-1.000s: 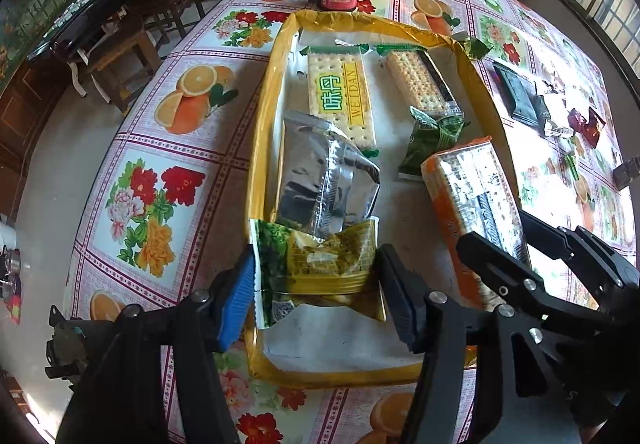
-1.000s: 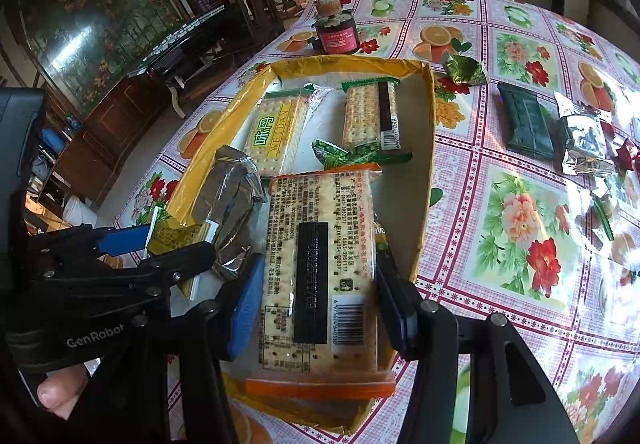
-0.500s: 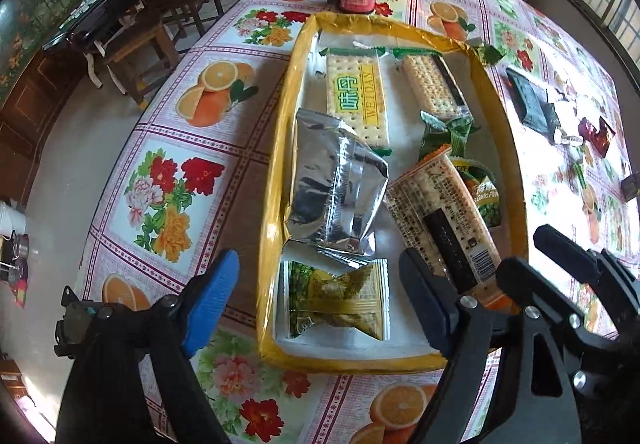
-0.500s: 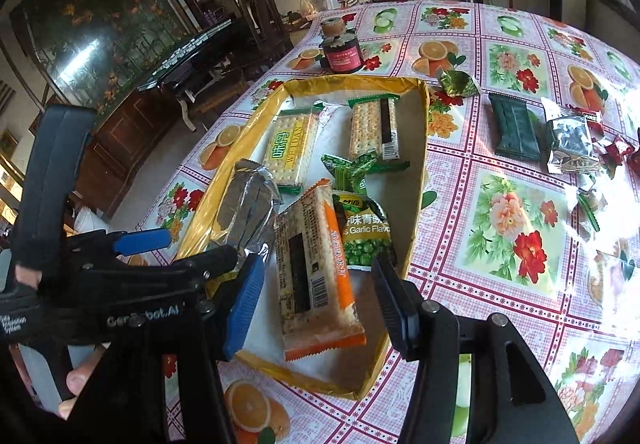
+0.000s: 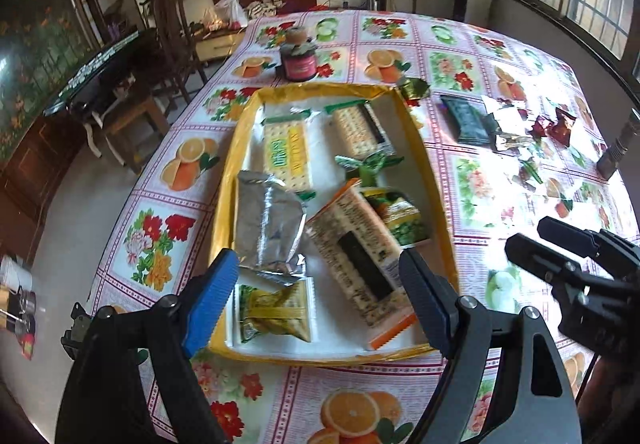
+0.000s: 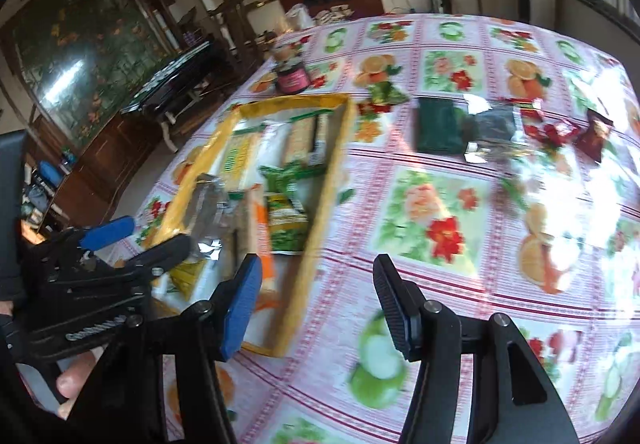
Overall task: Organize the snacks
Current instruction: 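Move the left gripper to a silver foil bag while the right gripper approaches a clear green-trimmed bag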
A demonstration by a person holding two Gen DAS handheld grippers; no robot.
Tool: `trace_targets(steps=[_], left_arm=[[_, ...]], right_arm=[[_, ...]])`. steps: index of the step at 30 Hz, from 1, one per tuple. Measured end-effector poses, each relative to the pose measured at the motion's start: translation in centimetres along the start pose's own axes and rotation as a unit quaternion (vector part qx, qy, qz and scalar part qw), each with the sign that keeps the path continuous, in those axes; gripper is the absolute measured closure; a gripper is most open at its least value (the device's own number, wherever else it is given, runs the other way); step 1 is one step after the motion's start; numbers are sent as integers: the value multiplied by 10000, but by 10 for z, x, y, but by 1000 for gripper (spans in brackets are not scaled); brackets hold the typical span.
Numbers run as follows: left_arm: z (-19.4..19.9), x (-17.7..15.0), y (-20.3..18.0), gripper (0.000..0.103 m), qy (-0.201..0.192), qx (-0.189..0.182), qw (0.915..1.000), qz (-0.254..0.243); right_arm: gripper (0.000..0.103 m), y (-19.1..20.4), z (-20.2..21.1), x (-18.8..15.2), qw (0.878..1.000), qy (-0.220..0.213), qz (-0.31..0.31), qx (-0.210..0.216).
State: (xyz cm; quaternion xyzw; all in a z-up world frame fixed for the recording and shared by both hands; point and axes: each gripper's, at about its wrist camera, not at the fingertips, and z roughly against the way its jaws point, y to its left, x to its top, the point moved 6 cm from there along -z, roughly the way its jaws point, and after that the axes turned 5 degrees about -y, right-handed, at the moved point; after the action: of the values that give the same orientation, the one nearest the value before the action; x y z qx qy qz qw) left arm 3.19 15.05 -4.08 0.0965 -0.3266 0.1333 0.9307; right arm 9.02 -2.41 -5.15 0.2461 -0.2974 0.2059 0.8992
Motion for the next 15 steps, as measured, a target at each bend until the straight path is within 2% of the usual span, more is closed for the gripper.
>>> trace_targets(steps=[5,10,15], left_arm=[[7,5,-18,20,-186,38,9998,-99],[6,10,-34,20,-224,38,9995,-200],[2,30,-55,20,-132,-49,9995,-281]], right_arm=[[44,-58,8,-1,9981,-15,-289,-552],[44,-101,9,-3,9947,42,-574,-851],[44,-134,3,6,9908,71,-764,-1114]])
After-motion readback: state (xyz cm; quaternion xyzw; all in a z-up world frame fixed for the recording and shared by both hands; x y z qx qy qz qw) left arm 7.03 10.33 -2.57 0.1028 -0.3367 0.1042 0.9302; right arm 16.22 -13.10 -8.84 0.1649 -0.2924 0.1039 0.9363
